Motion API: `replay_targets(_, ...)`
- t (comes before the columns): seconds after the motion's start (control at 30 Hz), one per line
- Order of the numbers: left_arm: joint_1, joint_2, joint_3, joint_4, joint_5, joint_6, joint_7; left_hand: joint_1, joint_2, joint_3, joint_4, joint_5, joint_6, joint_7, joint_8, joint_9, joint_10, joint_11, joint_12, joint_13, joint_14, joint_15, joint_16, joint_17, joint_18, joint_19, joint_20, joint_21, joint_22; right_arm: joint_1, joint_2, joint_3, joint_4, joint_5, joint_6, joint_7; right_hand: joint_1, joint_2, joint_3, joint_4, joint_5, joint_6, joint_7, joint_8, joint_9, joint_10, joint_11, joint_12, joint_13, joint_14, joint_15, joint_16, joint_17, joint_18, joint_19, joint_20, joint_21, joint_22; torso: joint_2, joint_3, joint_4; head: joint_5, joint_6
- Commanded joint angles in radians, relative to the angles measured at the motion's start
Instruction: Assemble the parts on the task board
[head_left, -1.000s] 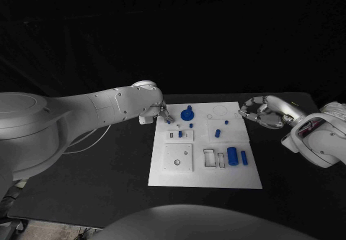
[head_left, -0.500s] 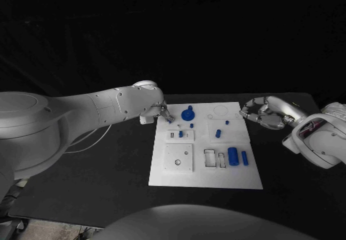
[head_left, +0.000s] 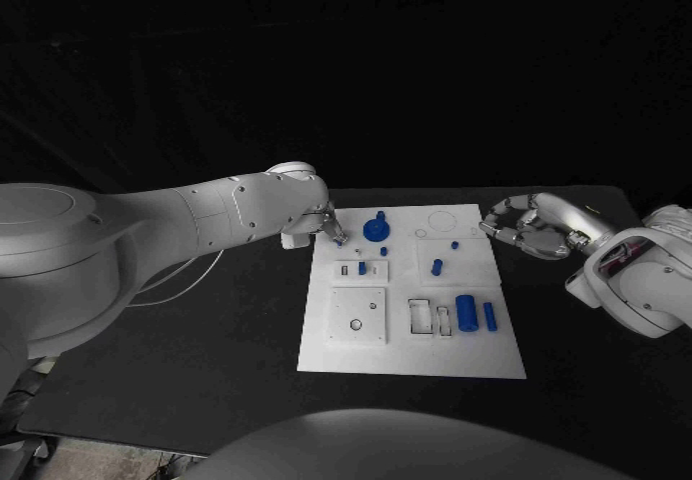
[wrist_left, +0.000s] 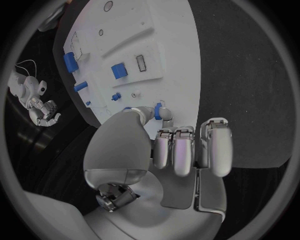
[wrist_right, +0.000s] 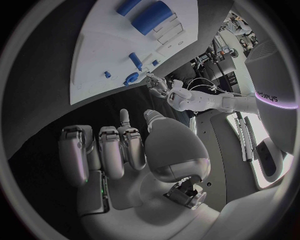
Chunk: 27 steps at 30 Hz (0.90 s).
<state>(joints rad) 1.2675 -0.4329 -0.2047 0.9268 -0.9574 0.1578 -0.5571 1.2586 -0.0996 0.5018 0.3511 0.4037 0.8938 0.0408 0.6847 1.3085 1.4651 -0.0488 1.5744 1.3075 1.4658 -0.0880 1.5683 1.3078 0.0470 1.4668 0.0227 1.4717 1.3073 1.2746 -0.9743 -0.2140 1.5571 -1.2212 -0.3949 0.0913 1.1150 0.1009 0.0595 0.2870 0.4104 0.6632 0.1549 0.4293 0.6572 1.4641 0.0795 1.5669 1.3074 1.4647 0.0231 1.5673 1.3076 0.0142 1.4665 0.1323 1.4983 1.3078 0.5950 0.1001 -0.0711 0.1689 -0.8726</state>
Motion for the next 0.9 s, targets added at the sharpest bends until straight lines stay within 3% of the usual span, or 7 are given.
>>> replay_targets(0.03,0.000,-0.008,0.001,0.016,-0.008,-0.021,-0.002,-0.004,-0.015,0.118,-0.115,-0.005,0.029,-0.026,-0.002,0.006,0.106,-0.001,-0.004,0.263,0.105,-0.003,0.002,0.263,-0.020,0.040,0.000,0.002,0.228,-0.001,-0.001,0.000,0.001,-0.005,0.012,-0.003,0.009,0.003,-0.003,-0.001,0.005,0.005,-0.001,0.004,-0.002,0.107,0.006,0.004,0.263,0.106,0.006,0.003,0.263,0.012,0.027,0.007,-0.005,0.228,0.000,0.0002,0.0001,0.001,0.000)
replay_targets(0.23,0.002,-0.050,0.001,0.085,-0.029,-0.050,-0.014,-0.012,-0.019,0.126,-0.119,-0.010,0.030,-0.025,-0.006,0.005,0.106,-0.001,-0.004,0.263,0.105,-0.003,0.002,0.263,-0.021,0.041,0.000,0.004,0.229,-0.001,-0.005,0.000,0.001,-0.005,0.011,-0.004,0.010,0.003,-0.003,-0.001,0.006,0.005,-0.001,0.004,-0.002,0.107,0.006,0.004,0.263,0.106,0.005,0.003,0.263,0.012,0.027,0.007,-0.006,0.228,-0.001,0.0006,-0.0002,-0.003,0.000)
replay_targets(0.6,0.019,-0.163,0.000,0.310,-0.036,-0.060,-0.059,-0.046,-0.021,0.135,-0.109,-0.027,0.005,-0.025,-0.051,-0.007,0.106,0.000,-0.004,0.263,0.105,-0.002,0.002,0.263,-0.019,0.037,0.001,-0.003,0.226,-0.001,-0.007,0.000,0.000,-0.001,0.019,-0.011,0.010,0.002,-0.003,-0.001,0.007,0.004,-0.001,0.003,-0.002,0.107,0.006,0.004,0.263,0.106,0.005,0.003,0.263,0.012,0.027,0.007,-0.006,0.228,0.000,0.0000,0.0011,-0.002,0.000)
replay_targets(0.73,0.020,-0.185,-0.006,0.373,-0.040,-0.078,-0.075,-0.054,-0.021,0.136,-0.106,-0.033,-0.002,-0.024,-0.063,-0.011,0.106,0.001,-0.004,0.263,0.105,-0.002,0.002,0.263,-0.019,0.036,0.001,-0.005,0.226,-0.003,-0.007,0.000,-0.001,-0.001,0.022,-0.009,0.012,0.001,-0.004,-0.002,0.009,0.003,-0.001,0.003,-0.003,0.107,0.006,0.004,0.263,0.106,0.005,0.003,0.263,0.013,0.027,0.007,-0.006,0.228,0.000,-0.0013,0.0036,-0.003,0.000)
replay_targets(0.9,0.020,-0.198,-0.011,0.421,-0.075,-0.120,-0.094,-0.064,-0.021,0.135,-0.102,-0.037,-0.005,-0.024,-0.069,-0.014,0.106,0.001,-0.004,0.263,0.105,-0.001,0.002,0.263,-0.018,0.035,0.002,-0.007,0.225,-0.007,-0.007,0.000,-0.002,-0.001,0.023,-0.008,0.013,0.000,-0.004,-0.002,0.011,0.002,-0.001,0.002,-0.004,0.107,0.005,0.004,0.263,0.106,0.005,0.003,0.263,0.013,0.026,0.007,-0.007,0.227,0.000,-0.0017,0.0009,0.001,0.000)
